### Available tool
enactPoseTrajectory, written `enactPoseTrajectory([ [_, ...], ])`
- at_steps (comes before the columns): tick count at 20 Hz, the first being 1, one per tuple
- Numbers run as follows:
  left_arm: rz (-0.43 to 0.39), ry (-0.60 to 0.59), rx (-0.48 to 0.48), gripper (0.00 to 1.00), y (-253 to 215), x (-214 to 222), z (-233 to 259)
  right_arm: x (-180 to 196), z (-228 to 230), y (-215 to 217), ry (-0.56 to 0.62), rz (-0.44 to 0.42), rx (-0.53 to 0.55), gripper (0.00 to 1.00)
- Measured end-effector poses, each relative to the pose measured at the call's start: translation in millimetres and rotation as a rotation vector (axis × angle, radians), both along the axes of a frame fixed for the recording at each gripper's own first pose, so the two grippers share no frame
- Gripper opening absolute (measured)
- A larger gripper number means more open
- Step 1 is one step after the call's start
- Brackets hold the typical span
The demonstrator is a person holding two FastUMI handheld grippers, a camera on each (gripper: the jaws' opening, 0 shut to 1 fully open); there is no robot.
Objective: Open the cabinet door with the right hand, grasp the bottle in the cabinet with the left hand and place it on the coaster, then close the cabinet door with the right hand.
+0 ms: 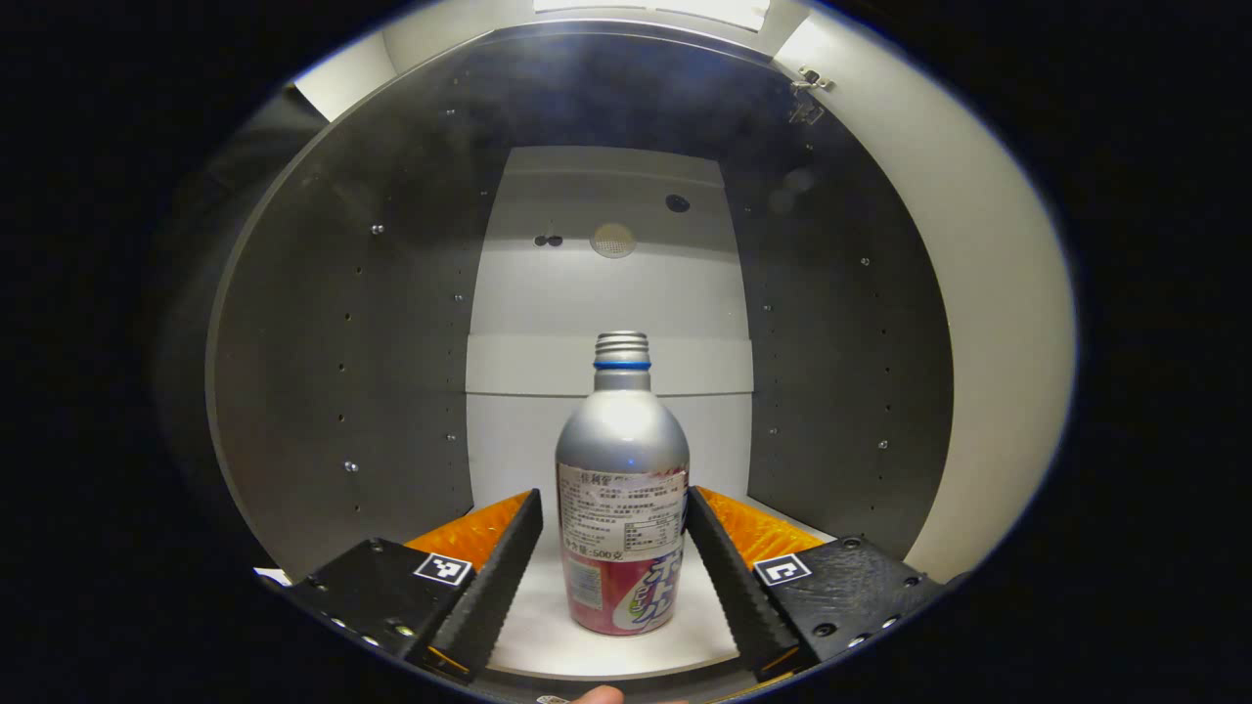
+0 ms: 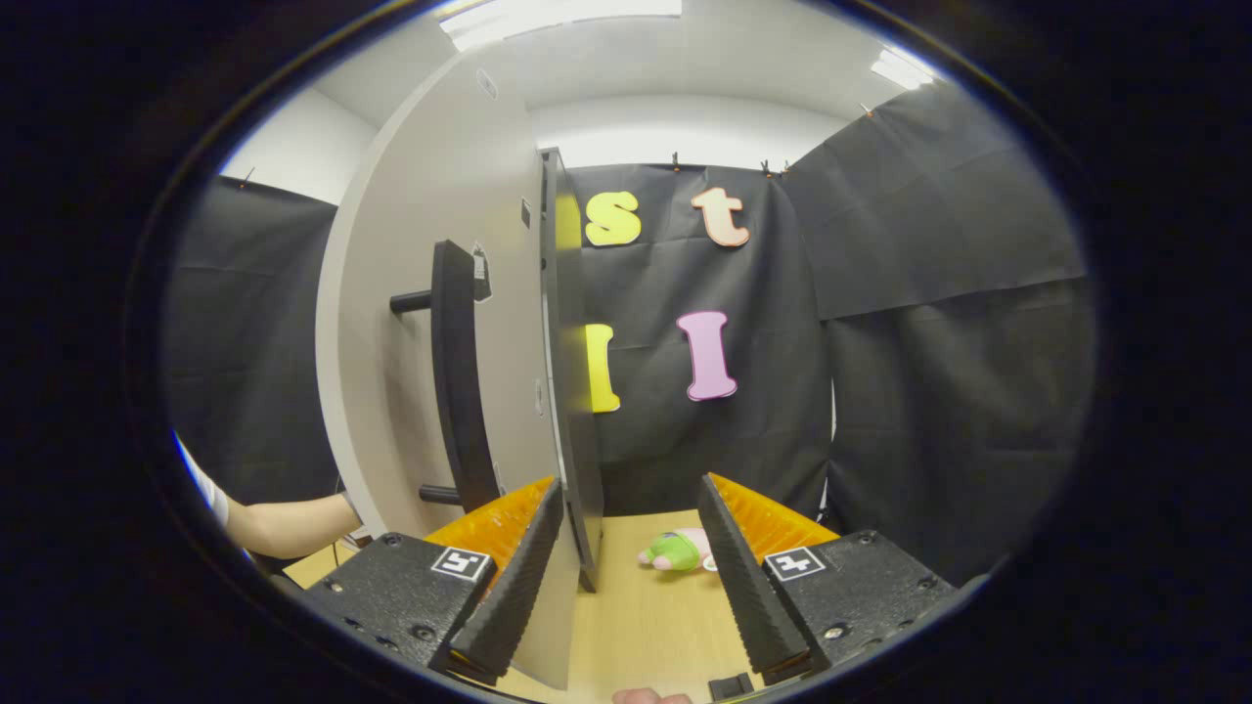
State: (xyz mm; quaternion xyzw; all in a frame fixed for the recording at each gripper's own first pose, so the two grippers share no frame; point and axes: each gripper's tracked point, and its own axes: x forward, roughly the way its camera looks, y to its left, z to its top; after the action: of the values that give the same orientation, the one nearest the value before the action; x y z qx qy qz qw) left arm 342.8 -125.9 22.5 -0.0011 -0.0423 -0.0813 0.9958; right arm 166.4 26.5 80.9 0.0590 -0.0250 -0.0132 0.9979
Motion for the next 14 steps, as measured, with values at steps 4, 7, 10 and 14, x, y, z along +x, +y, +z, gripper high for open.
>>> enactPoseTrajectory([
  [4,-0.003,0.016,-0.021,0.76,6.9,-13.3,5.4,1.6,-0.3,-0.7,0.0,-0.008,0.005,0.88],
  [7,-0.012,-0.008,-0.089,0.76,16.5,-35.5,22.4,2.1,0.7,-0.1,0.0,-0.013,0.001,0.88],
  [10,-0.002,-0.033,-0.099,0.76,31.7,-61.7,36.3,-1.3,0.2,0.6,-0.002,-0.021,-0.014,0.88],
  [14,-0.005,-0.05,-0.111,0.76,52.0,-114.0,45.0,-6.8,1.4,3.2,-0.013,-0.02,-0.025,0.87],
])
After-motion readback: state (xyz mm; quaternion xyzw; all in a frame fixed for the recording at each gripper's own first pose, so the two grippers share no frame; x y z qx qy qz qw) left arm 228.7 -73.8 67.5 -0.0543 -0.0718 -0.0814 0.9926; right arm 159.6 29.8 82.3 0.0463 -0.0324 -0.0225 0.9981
